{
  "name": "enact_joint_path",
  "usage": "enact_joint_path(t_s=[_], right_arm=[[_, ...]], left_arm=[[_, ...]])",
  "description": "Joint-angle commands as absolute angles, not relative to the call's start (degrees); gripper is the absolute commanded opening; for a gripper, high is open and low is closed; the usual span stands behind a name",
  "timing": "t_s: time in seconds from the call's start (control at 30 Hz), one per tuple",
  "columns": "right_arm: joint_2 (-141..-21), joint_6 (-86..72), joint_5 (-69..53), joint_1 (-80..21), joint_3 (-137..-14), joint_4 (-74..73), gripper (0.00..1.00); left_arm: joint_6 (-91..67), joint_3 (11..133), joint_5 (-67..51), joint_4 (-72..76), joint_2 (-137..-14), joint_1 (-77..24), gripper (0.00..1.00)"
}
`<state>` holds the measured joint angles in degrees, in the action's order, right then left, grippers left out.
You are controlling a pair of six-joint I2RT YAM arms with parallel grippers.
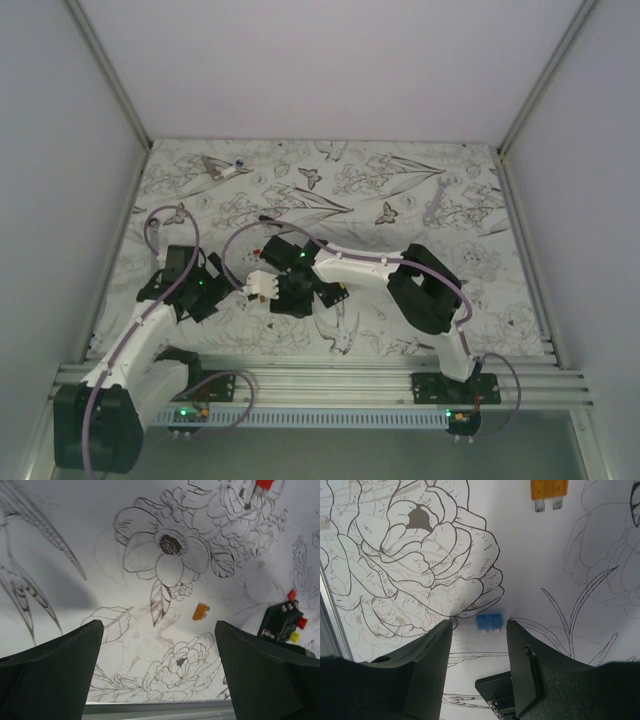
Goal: Snap on the fuse box
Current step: Pick up the fuse from the center of the board.
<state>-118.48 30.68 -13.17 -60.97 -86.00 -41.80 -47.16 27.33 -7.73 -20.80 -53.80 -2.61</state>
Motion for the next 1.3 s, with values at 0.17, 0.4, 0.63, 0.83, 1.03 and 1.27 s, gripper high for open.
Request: enact_joint_path(t_s=[0.17, 0.4, 0.63, 0.83, 1.03, 1.27], right_arm=[[-120.83, 30.55, -11.41, -61.76, -87.27, -40.42, 0.50], [-122.36, 27.52, -8.39, -61.71, -88.00, -40.69, 0.41], [-122.22, 19.31, -6.82, -59.53, -88.42, -40.74, 0.28], [-119.49, 13.30, -7.68, -58.61, -87.72, -39.29, 0.24], [-116.95, 7.41, -7.12, -57.79, -87.38, -37.43, 0.23], [-111.10, 1.20, -6.21, -56.28, -82.81, -31.54, 0.24]], left_arm=[[-49.04, 25.22, -3.05, -22.68, -49.01, 0.83, 1.00], [-48.49, 25.44, -2.45, -23.15, -48.00, 0.97, 1.00], [-47.83, 25.81, -4.10, -23.11, -47.76, 0.97, 1.00], [-46.65, 26.64, -6.69, -23.05, -47.74, 0.88, 1.00], [-46.24, 27.24, -8.92, -22.89, -47.59, 0.26, 1.00], [-46.05, 27.60, -9.86, -21.40, -47.97, -2.27, 1.00]])
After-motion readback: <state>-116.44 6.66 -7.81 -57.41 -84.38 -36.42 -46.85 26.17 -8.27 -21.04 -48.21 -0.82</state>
